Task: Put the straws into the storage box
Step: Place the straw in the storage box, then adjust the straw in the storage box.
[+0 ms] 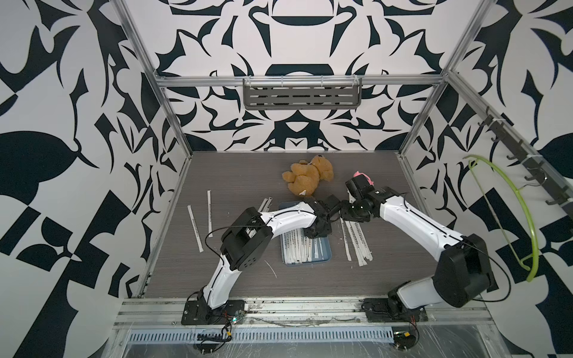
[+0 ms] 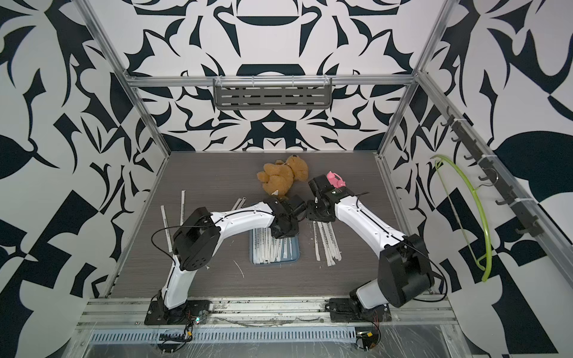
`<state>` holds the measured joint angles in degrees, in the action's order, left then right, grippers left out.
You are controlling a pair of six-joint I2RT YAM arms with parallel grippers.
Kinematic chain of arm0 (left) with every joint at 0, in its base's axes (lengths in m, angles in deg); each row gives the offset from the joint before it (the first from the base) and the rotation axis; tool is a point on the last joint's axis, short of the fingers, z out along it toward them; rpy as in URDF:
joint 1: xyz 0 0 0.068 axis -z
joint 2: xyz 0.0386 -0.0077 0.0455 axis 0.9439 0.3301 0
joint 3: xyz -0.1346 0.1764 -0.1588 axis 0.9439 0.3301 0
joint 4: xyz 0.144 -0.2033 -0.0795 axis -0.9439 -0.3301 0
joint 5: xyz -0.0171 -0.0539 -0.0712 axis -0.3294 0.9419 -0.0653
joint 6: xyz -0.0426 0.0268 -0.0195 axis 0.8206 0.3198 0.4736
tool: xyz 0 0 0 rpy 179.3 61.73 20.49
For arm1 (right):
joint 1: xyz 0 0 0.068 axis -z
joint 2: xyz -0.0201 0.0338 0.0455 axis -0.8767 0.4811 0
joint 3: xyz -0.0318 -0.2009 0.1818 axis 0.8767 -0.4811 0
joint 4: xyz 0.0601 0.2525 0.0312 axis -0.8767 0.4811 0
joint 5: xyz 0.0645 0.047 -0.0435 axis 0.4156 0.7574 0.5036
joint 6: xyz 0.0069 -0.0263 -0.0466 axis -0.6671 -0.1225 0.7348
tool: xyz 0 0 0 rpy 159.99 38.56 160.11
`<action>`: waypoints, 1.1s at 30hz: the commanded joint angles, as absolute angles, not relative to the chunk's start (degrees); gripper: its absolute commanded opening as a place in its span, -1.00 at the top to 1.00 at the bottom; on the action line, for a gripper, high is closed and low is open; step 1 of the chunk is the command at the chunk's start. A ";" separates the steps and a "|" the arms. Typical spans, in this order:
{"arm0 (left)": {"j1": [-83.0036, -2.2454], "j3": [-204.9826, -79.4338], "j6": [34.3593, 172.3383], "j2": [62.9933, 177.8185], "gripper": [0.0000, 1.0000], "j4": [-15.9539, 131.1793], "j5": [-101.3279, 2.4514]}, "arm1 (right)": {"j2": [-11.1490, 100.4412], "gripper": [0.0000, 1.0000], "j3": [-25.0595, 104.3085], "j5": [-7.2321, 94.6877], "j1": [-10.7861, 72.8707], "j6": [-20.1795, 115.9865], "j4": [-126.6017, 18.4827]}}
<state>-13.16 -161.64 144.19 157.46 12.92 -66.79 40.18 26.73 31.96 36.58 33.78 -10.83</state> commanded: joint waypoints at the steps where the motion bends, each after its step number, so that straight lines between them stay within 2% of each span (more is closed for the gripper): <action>1: -13.06 -160.46 143.16 153.52 0.54 13.68 -65.69 | 39.53 0.36 27.53 31.48 35.02 33.74 -11.41; 6: -13.24 -156.77 140.62 145.55 0.49 14.74 -67.17 | 39.18 0.36 29.30 29.71 32.84 33.65 -9.10; 8: -13.74 -151.22 139.66 139.43 0.37 16.33 -69.94 | 38.86 0.42 28.96 28.28 30.93 32.73 -8.86; 12: -19.89 -134.07 139.32 123.50 0.09 26.76 -69.12 | 43.17 0.42 29.05 25.28 23.09 28.73 -10.74; 16: -26.42 -127.03 133.45 113.42 -0.11 26.19 -71.87 | 50.62 0.41 35.67 22.88 14.40 26.42 -11.40; 18: -28.70 -123.98 131.43 110.53 -0.14 27.37 -72.07 | 54.25 0.44 37.61 23.25 12.14 25.25 -11.71; 21: -30.62 -119.78 129.92 106.81 -0.14 30.20 -70.59 | 57.18 0.71 37.64 25.11 11.15 23.59 -13.68; 24: -30.65 -116.42 130.02 105.27 -0.15 33.11 -70.35 | 59.17 0.86 37.81 27.83 11.04 22.41 -15.49; 27: -30.73 -115.46 130.17 105.23 -0.14 33.85 -70.18 | 61.10 0.92 38.39 28.05 11.05 21.46 -15.09; 33: -30.81 -114.62 128.72 105.69 -0.14 35.70 -70.43 | 64.59 0.94 39.62 28.73 10.98 21.74 -15.61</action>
<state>-30.58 -115.30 130.53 105.97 33.38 -70.53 63.98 36.89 28.13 10.98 22.68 -15.22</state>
